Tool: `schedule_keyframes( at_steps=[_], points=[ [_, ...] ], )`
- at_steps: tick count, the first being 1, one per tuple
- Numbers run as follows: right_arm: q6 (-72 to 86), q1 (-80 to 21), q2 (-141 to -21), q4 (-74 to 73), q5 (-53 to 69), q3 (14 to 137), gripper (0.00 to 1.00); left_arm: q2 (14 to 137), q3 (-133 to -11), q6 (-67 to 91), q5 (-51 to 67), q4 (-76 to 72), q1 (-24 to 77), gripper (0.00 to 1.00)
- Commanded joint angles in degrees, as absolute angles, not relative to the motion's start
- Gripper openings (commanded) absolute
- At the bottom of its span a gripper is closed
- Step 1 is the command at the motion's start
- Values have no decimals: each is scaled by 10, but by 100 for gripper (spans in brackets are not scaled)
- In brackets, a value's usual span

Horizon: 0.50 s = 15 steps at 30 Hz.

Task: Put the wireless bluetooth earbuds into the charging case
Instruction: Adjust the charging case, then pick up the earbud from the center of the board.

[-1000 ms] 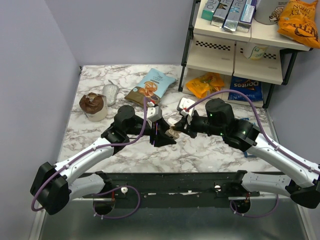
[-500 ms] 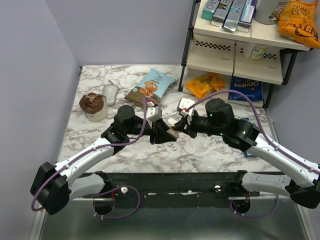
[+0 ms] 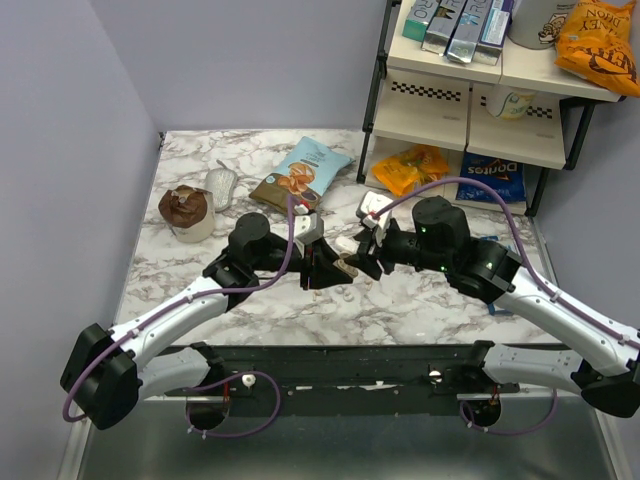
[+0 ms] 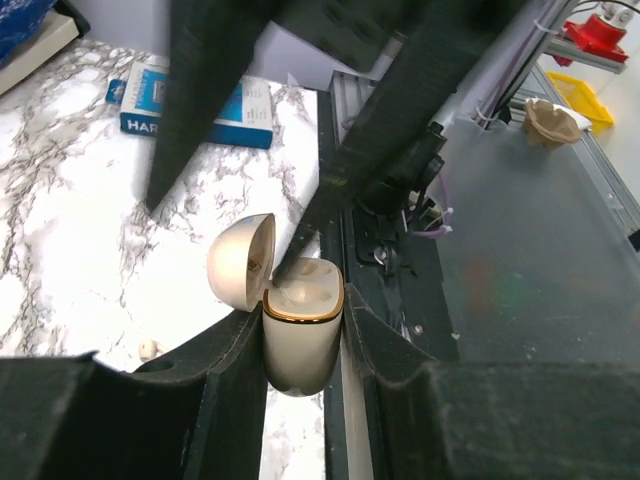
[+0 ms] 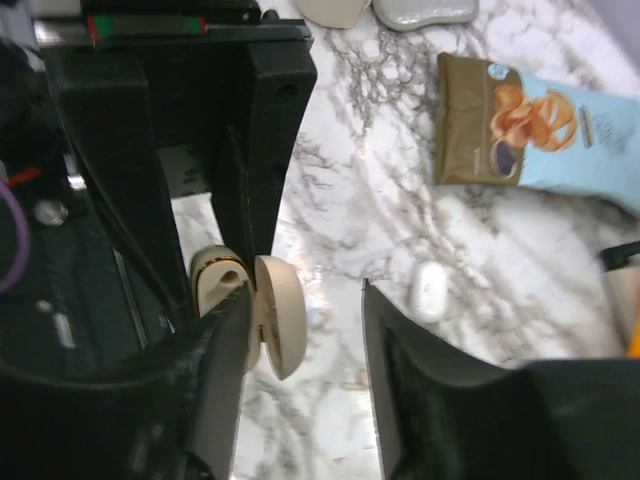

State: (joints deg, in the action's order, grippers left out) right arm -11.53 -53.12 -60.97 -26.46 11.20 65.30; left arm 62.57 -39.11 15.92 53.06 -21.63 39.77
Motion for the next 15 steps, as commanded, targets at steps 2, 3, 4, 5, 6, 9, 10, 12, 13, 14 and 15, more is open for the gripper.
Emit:
schedule_keyframes(
  at_steps=[2, 3, 4, 5, 6, 9, 10, 12, 13, 14, 15],
  points=[
    [-77, -534, -588, -240, 52, 677, 70, 608, -380, 155, 509, -233, 396, 0],
    [-63, -535, -585, -236, 34, 682, 72, 603, -375, 154, 500, -233, 396, 0],
    [-55, -534, -582, -233, 24, 685, 75, 600, -374, 156, 494, -235, 396, 0],
    [-48, -534, -576, -228, 14, 687, 81, 599, -371, 156, 490, -236, 396, 0],
    [-34, -533, -574, -227, 3, 693, 83, 591, -364, 156, 474, -239, 396, 0],
    [16, -527, -568, -220, -51, 695, 89, 570, -342, 168, 430, -257, 396, 0],
    [32, -525, -566, -220, -69, 690, 89, 563, -332, 181, 414, -277, 397, 0],
    [89, -505, -558, -221, -124, 678, 89, 532, -303, 192, 374, -292, 400, 0],
    [109, -495, -555, -221, -138, 652, 88, 520, -291, 198, 334, -310, 401, 0],
    [130, -470, -549, -222, -149, 636, 88, 493, -277, 200, 319, -322, 404, 0],
    [176, -454, -538, -228, -161, 619, 88, 477, -254, 199, 296, -326, 407, 0]
  ],
)
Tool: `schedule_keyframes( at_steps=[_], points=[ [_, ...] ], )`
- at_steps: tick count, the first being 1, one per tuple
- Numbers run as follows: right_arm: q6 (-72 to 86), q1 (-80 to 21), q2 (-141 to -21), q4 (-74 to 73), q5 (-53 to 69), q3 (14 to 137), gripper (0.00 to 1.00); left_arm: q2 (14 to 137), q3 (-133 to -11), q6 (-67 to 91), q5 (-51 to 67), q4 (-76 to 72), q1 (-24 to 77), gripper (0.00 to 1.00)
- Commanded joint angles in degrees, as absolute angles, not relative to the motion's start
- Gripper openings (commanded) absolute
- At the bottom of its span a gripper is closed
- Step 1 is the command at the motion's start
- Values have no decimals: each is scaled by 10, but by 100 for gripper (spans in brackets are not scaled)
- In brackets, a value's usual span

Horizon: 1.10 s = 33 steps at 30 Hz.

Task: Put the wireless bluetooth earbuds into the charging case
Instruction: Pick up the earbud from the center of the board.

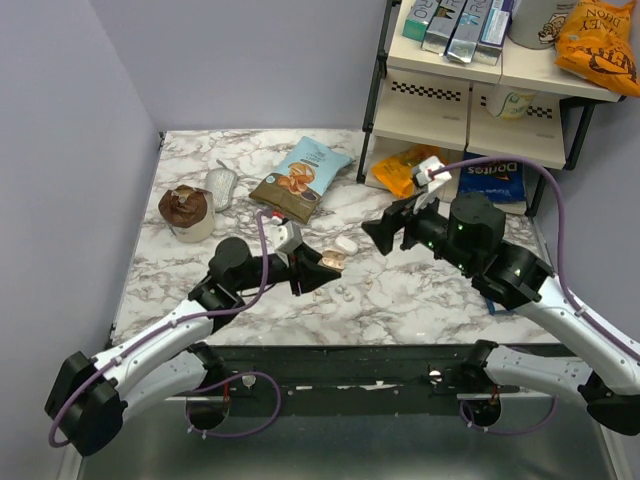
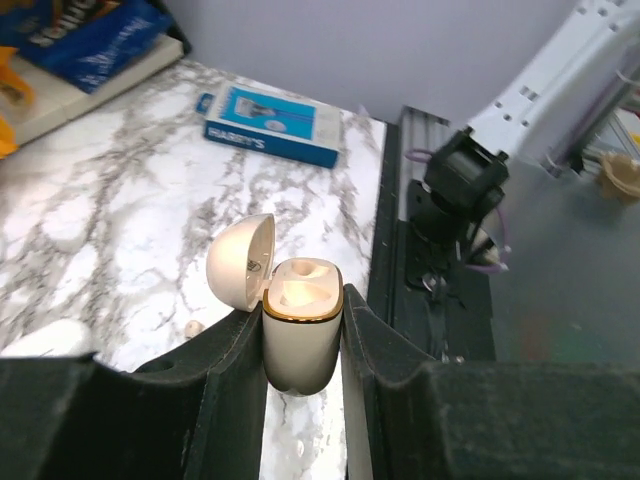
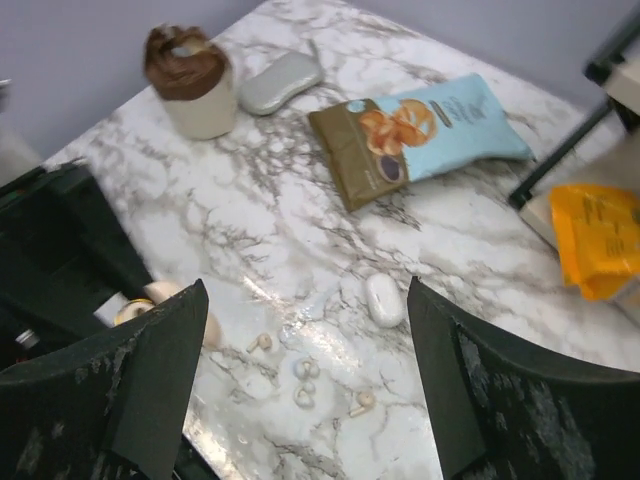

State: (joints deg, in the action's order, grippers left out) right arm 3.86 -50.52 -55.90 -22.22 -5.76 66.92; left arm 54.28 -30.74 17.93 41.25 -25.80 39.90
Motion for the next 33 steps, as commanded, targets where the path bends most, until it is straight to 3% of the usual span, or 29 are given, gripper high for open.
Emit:
schedule_keyframes(
  at_steps=[1, 7, 8, 11, 12, 15, 17, 20, 33],
  points=[
    [199, -436, -532, -233, -161, 601, 87, 463, -244, 196, 249, -324, 410, 0],
    [255, -369, -536, -239, -132, 463, 75, 374, -194, 200, 99, -290, 455, 0],
    [257, -369, -548, -238, -124, 455, 61, 369, -191, 199, 77, -289, 461, 0],
    [259, -369, -590, -228, -79, 432, 41, 367, -186, 185, 45, -283, 494, 0],
    [257, -369, -597, -215, -53, 415, 38, 371, -187, 180, 33, -283, 503, 0],
    [254, -369, -620, -177, -21, 399, 40, 383, -188, 167, 16, -287, 530, 0],
    [252, -369, -631, -156, -4, 389, 51, 388, -185, 165, 13, -295, 544, 0],
    [244, -369, -674, -152, 30, 395, 58, 390, -176, 169, 4, -303, 552, 0],
    [303, -369, -799, -120, 30, 414, 60, 374, -155, 179, -37, -295, 564, 0]
  ],
)
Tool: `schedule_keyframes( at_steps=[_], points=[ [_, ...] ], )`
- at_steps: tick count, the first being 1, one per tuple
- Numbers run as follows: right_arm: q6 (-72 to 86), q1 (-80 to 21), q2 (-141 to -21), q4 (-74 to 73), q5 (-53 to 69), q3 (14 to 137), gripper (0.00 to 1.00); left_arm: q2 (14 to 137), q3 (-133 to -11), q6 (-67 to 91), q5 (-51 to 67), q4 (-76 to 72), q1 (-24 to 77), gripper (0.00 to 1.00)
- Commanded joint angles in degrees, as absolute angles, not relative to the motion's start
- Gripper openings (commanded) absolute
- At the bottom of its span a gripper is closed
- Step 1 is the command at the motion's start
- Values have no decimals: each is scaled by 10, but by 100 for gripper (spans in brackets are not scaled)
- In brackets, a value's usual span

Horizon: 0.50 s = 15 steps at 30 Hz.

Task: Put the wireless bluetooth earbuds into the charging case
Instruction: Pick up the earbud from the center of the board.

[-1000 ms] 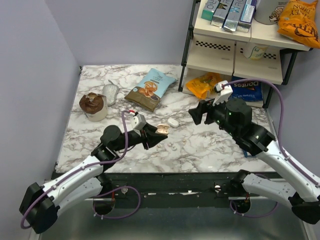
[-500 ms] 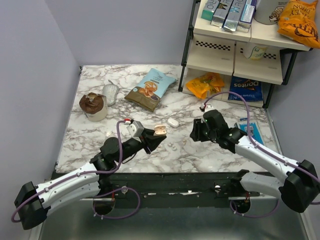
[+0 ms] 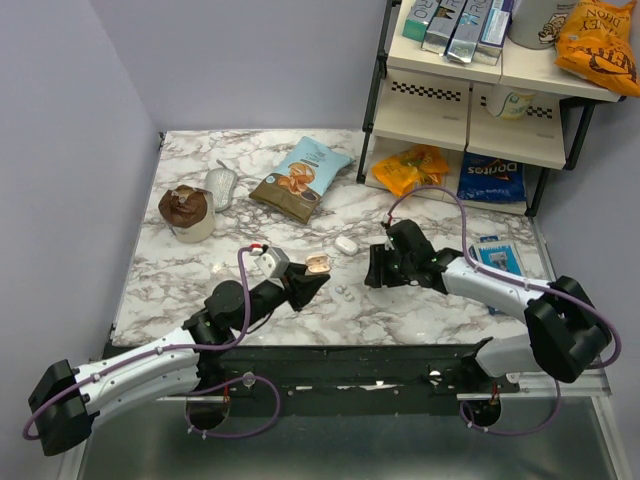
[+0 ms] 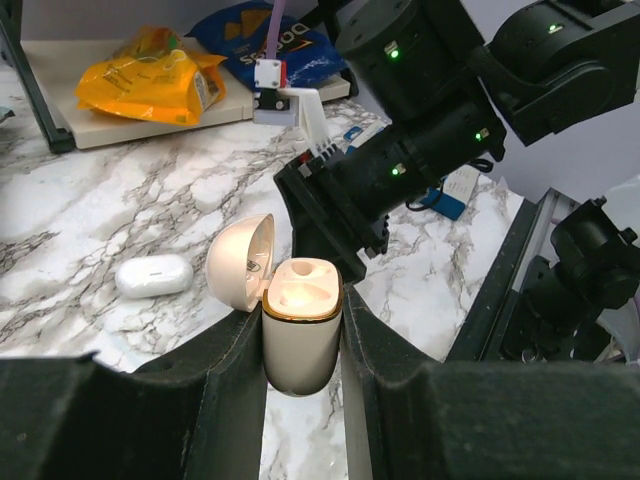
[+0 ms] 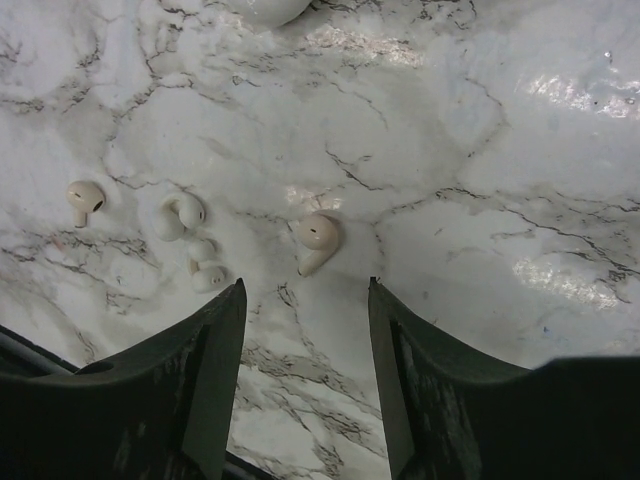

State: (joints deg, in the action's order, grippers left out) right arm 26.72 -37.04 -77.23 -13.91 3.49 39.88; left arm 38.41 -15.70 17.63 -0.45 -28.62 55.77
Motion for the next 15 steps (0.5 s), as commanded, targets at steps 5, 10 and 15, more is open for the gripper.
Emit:
schedule_keyframes(
  at_steps=[5, 10, 15],
  points=[
    [328, -369, -816, -108, 12, 416, 59, 365, -156, 170, -48, -282, 567, 0],
    [326, -369, -835, -105, 2, 424, 58, 363, -157, 167, -52, -275, 568, 0],
    [322, -369, -852, -103, 4, 433, 57, 367, -156, 166, -53, -277, 569, 0]
  ],
)
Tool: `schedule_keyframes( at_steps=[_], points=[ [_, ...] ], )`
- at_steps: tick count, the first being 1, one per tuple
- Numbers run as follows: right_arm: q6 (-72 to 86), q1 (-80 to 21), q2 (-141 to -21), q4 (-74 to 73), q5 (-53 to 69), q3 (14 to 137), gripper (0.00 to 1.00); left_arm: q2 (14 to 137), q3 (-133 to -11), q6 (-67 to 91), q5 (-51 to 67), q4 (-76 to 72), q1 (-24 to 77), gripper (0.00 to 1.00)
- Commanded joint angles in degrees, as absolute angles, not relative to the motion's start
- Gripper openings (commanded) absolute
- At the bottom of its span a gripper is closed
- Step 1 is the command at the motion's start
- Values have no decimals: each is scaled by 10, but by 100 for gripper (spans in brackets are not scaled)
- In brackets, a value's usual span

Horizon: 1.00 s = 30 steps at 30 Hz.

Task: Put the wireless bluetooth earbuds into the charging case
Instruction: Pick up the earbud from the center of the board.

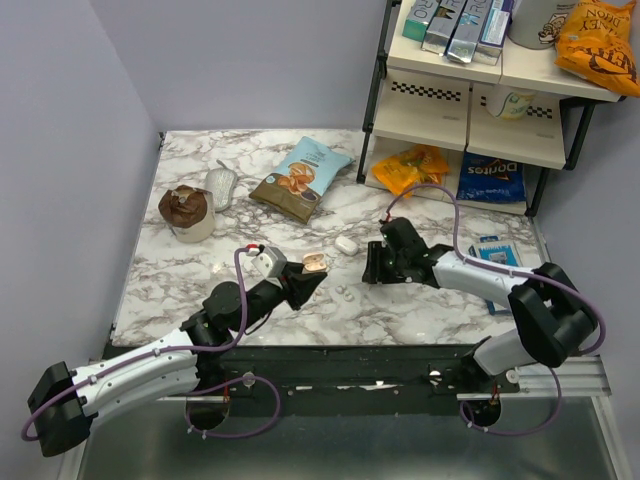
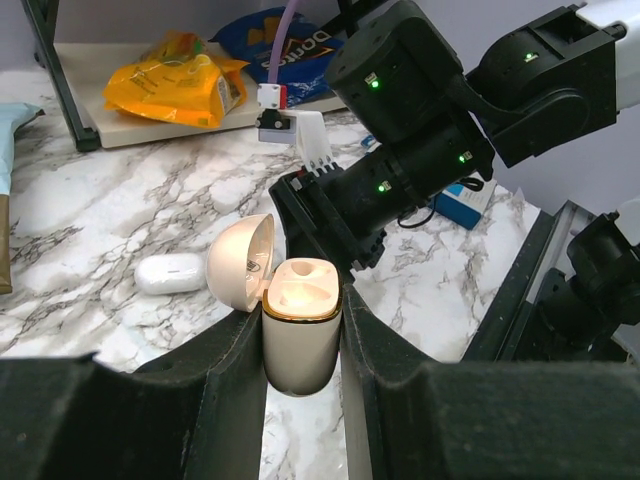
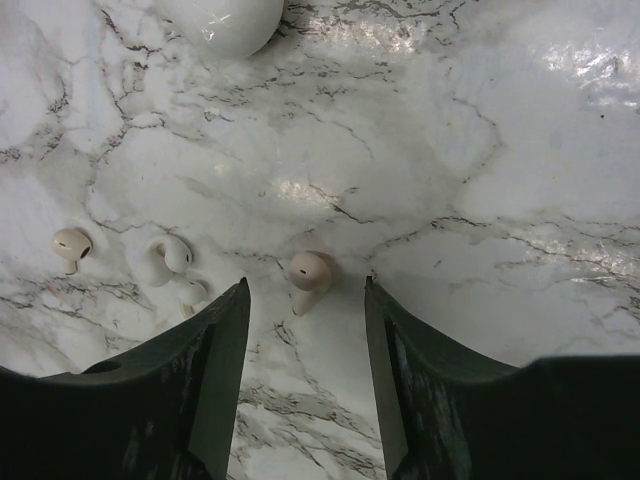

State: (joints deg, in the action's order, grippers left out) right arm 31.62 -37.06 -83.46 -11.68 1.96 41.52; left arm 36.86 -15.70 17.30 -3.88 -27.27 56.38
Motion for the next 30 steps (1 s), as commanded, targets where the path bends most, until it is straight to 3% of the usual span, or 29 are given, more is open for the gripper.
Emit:
schedule_keyframes(
  at_steps=[1, 30],
  points=[
    [320, -369, -853, -104, 3, 435, 56, 367, -158, 166, -53, -278, 569, 0],
    [309, -369, -904, -100, 3, 434, 45, 384, -158, 164, -59, -282, 576, 0]
  ],
)
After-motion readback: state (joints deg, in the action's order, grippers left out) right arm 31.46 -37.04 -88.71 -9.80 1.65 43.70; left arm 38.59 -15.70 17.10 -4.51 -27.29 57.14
